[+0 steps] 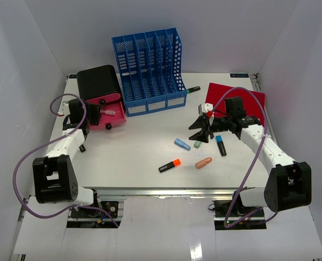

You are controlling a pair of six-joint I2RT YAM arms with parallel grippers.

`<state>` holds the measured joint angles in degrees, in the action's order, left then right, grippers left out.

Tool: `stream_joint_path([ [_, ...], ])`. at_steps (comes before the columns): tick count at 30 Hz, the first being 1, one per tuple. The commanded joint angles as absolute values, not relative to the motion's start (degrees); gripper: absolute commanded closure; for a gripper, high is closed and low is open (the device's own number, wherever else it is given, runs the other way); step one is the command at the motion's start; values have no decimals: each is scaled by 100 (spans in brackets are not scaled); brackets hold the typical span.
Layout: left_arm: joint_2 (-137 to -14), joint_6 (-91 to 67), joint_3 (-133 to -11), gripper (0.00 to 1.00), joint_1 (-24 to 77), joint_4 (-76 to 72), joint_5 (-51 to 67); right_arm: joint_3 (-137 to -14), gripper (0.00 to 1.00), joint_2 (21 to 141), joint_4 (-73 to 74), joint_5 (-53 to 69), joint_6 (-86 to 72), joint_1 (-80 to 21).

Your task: Organize the desk

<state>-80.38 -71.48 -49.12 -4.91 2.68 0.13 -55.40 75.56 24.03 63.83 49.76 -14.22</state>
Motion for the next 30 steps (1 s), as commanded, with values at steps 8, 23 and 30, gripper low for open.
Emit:
stream_joint_path([
  [8, -7427, -6670, -4800, 32, -624, -445, 843, -5723, 44, 7786, 2071, 6007, 4419, -1423],
  [23, -4759, -3114, -3996, 10, -633, 926, 2898, -5856, 17, 9231, 1412, 790, 2711, -3502],
  [30, -3846, -2813, -3714, 10, -633, 1464, 2787, -6178, 23, 9858, 1654, 505, 2619, -3705],
])
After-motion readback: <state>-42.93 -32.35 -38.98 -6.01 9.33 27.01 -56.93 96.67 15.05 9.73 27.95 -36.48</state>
